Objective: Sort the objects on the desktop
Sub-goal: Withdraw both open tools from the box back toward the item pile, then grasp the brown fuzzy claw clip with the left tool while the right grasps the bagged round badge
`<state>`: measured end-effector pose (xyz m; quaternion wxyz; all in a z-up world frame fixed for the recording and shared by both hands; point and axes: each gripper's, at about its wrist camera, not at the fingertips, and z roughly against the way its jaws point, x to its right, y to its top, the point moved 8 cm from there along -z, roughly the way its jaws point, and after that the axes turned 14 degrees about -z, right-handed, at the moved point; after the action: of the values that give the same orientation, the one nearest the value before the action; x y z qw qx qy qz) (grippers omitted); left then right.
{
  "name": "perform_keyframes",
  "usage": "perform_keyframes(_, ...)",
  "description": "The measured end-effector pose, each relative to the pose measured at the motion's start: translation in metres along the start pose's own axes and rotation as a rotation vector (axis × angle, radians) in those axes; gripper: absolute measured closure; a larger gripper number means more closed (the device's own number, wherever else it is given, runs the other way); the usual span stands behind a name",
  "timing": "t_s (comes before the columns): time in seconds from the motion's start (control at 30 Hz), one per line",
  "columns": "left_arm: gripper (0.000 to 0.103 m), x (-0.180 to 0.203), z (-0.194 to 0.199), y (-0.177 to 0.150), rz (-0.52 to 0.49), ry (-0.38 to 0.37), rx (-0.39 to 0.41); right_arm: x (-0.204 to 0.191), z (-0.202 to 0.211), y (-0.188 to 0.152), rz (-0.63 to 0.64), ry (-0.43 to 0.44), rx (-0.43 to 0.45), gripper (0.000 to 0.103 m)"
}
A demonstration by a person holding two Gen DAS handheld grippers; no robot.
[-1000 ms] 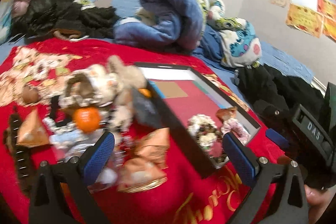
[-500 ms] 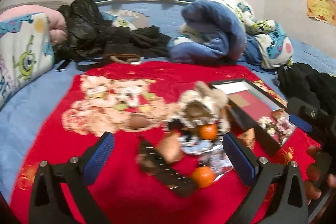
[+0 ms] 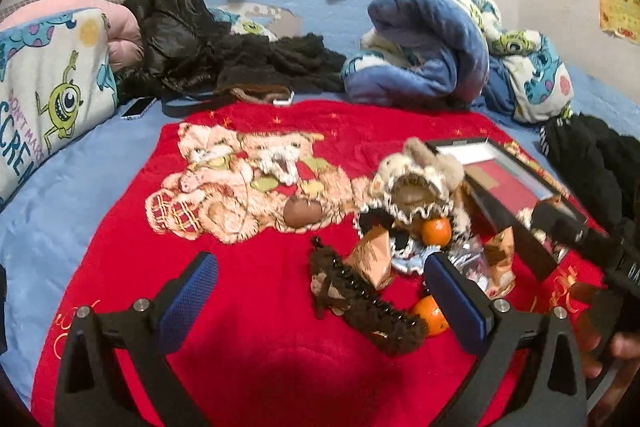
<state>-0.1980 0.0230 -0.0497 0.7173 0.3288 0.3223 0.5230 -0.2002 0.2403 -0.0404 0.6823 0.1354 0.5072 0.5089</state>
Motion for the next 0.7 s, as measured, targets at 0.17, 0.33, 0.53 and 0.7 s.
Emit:
perform_keyframes(0.17,0.0,0.001,-0.027,-0.01,0.021,0.007,-0.06,0.003,-0.011,-0.005,0.012,0.017,-0.046,0.0)
perform_keyframes(0.33,0.0,0.003,-0.057,-0.025,0.045,-0.019,-0.141,0.007,-0.024,-0.012,0.02,0.028,-0.092,0.0)
perform_keyframes(0.53,0.0,0.013,-0.08,-0.038,0.005,-0.026,-0.193,0.009,-0.033,-0.02,0.049,0.028,-0.128,0.009)
perform_keyframes(0.7,0.0,0.012,-0.083,-0.039,0.022,-0.035,-0.193,0.011,-0.043,-0.032,0.073,-0.009,-0.156,0.016)
